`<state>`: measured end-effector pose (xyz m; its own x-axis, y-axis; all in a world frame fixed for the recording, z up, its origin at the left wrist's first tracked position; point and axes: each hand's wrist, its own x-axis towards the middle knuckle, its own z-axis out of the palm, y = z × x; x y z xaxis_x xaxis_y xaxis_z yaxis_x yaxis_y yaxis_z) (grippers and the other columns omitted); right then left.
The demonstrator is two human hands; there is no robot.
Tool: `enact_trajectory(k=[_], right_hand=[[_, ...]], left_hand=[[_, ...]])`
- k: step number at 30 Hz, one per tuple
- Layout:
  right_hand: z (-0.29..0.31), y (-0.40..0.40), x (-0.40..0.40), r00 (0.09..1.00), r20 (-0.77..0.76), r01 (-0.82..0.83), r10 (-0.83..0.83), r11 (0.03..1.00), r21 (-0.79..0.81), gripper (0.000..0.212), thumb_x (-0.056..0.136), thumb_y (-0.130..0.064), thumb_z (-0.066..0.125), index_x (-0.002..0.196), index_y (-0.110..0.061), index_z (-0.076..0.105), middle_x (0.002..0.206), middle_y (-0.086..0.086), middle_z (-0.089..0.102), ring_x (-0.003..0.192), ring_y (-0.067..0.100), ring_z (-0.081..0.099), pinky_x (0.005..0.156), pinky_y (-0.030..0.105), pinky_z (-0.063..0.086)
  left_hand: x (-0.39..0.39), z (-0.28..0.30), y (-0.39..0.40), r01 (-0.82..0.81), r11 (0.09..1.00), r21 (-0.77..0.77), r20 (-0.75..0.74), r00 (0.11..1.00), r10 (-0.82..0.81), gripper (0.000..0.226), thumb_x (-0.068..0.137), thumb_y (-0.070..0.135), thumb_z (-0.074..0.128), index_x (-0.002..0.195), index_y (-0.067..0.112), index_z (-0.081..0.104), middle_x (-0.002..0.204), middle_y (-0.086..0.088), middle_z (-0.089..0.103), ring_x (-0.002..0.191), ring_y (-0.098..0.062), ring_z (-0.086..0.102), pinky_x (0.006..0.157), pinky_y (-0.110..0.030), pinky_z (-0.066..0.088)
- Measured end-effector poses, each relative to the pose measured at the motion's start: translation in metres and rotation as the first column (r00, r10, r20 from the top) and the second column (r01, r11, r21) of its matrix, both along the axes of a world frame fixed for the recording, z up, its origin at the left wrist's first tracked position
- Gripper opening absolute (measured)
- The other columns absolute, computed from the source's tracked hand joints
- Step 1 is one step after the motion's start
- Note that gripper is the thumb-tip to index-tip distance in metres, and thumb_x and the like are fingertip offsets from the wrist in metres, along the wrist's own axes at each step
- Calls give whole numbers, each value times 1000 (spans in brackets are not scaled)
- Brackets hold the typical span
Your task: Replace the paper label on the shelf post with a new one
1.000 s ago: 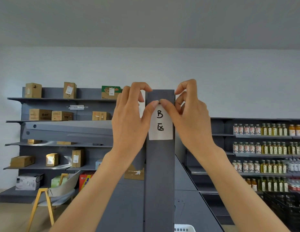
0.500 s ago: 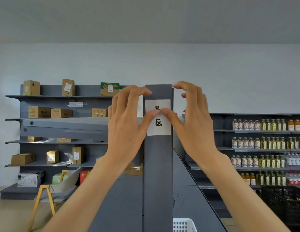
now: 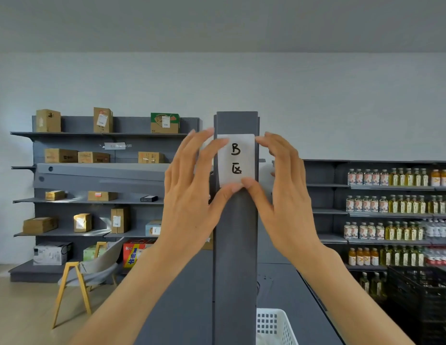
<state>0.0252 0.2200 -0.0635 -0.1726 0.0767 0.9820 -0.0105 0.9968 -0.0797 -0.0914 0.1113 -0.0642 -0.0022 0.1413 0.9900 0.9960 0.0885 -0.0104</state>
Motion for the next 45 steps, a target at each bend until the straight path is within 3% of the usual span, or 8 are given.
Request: enact_trajectory(k=[3,6,10,20,33,38,42,45], right_hand=[[4,-1,-6,1000,-7,-24,24,1000,4,62,101,-25,51,154,-25,21,163,-3,17,144,3,17,102,-1,24],[4,6,-7,1000,-12,4,-4,1000,31,62,104,-27,44,156,-32,11,166,-7,6,141,-6,6,110,27,35],[-1,14,-1,999,1,35,-35,999,-38,59,106,-27,38,157,-34,8,166,-9,4,149,10,12,109,45,44],[-16,6,-7,965,244,72,-98,991,113,71,101,-43,29,156,-17,-6,163,-9,-15,153,13,-9,122,26,4],[-9,-18,9,910,314,267,-269,962,51,71,101,-47,28,157,-19,-5,167,-3,-6,154,22,-7,124,44,8],[0,-34,44,943,323,8,80,965,-263,59,105,-31,41,158,-21,16,165,-9,14,154,14,2,119,27,7],[12,-49,82,918,208,-231,337,883,-409,27,103,-27,48,123,-24,66,133,-13,63,124,-3,52,102,14,36],[20,-64,106,905,83,-350,417,842,-412,43,104,-30,48,68,-18,69,98,-11,76,96,-8,64,86,13,43]], left_hand=[[2,3,3,-218,971,-99,-91,974,209,72,100,54,32,157,17,9,167,1,5,155,-26,0,124,-44,10],[-3,2,2,-340,924,-175,-100,940,327,69,101,54,15,157,18,-1,166,3,-6,154,-26,-7,124,-50,4],[-12,-2,0,-395,901,-179,-118,918,379,69,102,53,16,157,18,-6,163,6,-15,154,-29,-8,123,-54,2],[-10,-13,3,-355,910,-215,-93,935,343,68,102,52,12,157,13,2,166,-2,-3,154,-32,-1,123,-56,6],[-6,-11,-6,-347,889,-299,-42,935,351,71,98,61,4,157,22,-3,167,0,-1,155,-26,-3,124,-45,-1],[3,-9,-20,-391,855,-340,-20,912,409,67,98,58,9,156,28,-6,167,1,-4,154,-27,-5,118,-59,-8],[21,-5,-34,-259,911,-321,171,930,325,60,102,47,27,156,32,4,167,8,4,155,-25,-2,115,-52,-14],[42,0,-50,-3,976,-219,299,952,70,36,101,37,43,136,35,47,141,7,55,135,-20,47,116,-50,32]])
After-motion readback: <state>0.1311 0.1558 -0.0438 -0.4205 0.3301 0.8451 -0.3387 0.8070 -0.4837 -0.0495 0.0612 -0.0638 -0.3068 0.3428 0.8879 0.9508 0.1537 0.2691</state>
